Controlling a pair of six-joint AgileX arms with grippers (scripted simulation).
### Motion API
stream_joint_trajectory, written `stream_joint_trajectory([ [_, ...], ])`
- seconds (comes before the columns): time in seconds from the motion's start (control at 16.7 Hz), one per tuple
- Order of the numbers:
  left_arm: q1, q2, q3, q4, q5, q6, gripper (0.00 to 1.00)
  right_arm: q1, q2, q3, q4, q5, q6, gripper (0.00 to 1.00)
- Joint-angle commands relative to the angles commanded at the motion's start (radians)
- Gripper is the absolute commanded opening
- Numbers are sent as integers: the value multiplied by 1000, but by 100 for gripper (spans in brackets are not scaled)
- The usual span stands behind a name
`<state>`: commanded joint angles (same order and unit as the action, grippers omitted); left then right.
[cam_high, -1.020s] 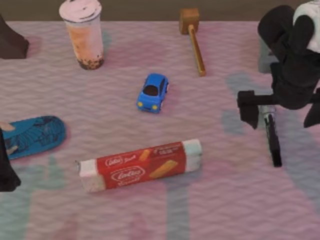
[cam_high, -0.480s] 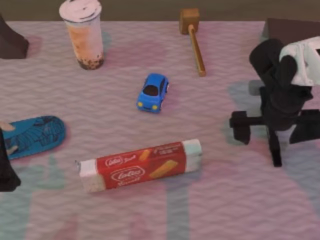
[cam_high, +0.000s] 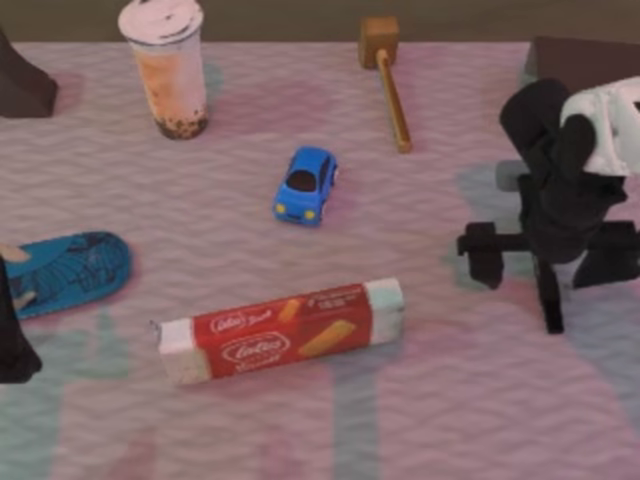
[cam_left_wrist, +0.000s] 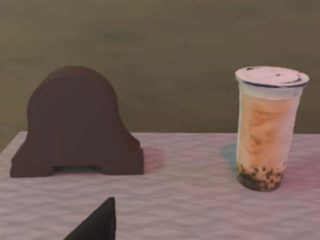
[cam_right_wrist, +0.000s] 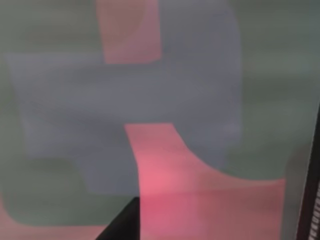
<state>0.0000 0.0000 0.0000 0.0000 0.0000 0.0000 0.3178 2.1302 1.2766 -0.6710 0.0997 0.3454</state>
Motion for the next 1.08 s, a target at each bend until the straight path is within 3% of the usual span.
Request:
stream_joint_trajectory([
  [0.66, 0, 0, 0, 0, 0, 0, 100, 0, 0, 0, 0, 0, 0, 2],
  [1.08, 0, 0, 0, 0, 0, 0, 100, 0, 0, 0, 0, 0, 0, 0],
])
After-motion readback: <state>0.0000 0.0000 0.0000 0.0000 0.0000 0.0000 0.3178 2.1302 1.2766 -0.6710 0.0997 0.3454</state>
